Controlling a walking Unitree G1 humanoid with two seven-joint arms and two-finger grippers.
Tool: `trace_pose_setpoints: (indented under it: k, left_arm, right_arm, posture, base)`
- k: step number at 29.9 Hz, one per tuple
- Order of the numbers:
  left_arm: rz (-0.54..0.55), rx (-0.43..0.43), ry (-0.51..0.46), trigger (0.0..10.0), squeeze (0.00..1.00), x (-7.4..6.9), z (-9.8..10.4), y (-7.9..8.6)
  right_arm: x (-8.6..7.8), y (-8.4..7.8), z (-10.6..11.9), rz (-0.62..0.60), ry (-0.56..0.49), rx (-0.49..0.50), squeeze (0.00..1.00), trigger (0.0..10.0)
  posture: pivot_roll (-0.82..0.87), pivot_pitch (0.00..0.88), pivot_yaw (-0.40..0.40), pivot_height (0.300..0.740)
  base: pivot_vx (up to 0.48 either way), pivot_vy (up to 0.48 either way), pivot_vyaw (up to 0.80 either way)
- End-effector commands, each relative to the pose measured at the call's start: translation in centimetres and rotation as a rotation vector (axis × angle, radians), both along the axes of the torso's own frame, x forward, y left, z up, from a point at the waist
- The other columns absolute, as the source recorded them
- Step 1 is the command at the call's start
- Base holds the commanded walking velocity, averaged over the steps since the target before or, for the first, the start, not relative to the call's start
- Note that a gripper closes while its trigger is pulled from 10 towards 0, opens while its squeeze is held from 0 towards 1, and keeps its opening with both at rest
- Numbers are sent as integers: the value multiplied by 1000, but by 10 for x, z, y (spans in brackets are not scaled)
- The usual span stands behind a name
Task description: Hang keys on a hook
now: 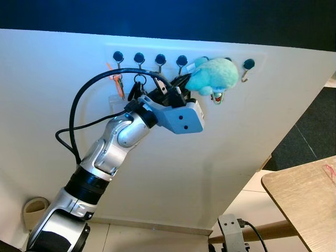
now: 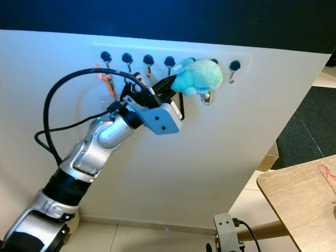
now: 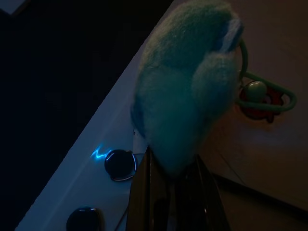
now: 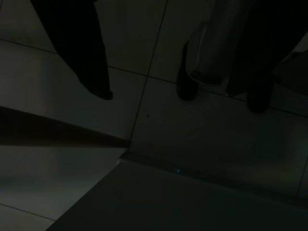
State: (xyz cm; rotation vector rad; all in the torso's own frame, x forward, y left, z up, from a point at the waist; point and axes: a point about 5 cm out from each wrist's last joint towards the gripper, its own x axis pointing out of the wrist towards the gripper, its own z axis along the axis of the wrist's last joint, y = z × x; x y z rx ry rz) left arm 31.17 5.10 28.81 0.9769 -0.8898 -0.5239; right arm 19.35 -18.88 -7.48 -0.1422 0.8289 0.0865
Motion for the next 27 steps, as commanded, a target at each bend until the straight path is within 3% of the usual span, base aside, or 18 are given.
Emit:
trace_pose_setpoints:
  k: [1, 7, 8, 9, 10, 18, 19, 20, 21, 27]
  left_arm:
    - [-17, 18, -2, 10000, 0, 0, -1, -8]
    - [-54, 4, -3, 10000, 0, -2, 0, -11]
    - [-58, -4, 2, 10000, 86, -2, 0, -11]
    - [-61, -12, 6, 10000, 596, -2, 0, -10]
    - [-63, -21, 10, 10000, 1000, -2, 1, -10]
    - [-50, -45, 10, 10000, 1000, 0, 4, -7]
    - [-31, -48, -14, 10000, 106, 1, 7, -5]
    - [-26, -51, -23, 10000, 106, 1, 8, -4]
    - [-23, -53, -30, 10000, 0, 1, 9, -4]
    - [-28, -72, -52, 10000, 0, 0, 12, -2]
  right_arm:
    - [-6, -3, -3, -7, 18, -8, 0, 10000]
    - [-6, -3, -3, -8, 19, -11, 0, 10000]
    - [-6, -3, -3, -8, 19, -11, 0, 10000]
    - [-6, -3, -3, -8, 20, -11, 0, 10000]
    - [-6, -3, -3, -8, 20, -12, 0, 10000]
    - [-7, -3, -3, -8, 23, -12, 0, 10000]
    - [-7, -3, -3, -8, 24, -12, 0, 10000]
    - [-7, -3, -3, -7, 24, -12, 0, 10000]
    - [-7, -3, -3, -7, 25, -12, 0, 10000]
    - [-7, -3, -4, -5, 27, -14, 0, 10000]
  posture:
    - [44, 94, -15, 740]
    - [45, 94, -14, 740]
    - [45, 93, -14, 740]
    - [46, 93, -14, 740]
    - [46, 93, -14, 740]
    - [46, 90, -13, 740]
    - [47, 89, -14, 740]
    - [47, 89, -14, 740]
    - [47, 88, -15, 740]
    - [47, 87, -17, 740]
  base:
    - [0, 0, 0]
    - [0, 0, 0]
    - [0, 0, 0]
    - [0, 0, 0]
    - [0, 0, 0]
    - [0, 0, 0]
    - [0, 0, 0]
    - [0, 0, 0]
    - [0, 0, 0]
    - [0, 0, 0]
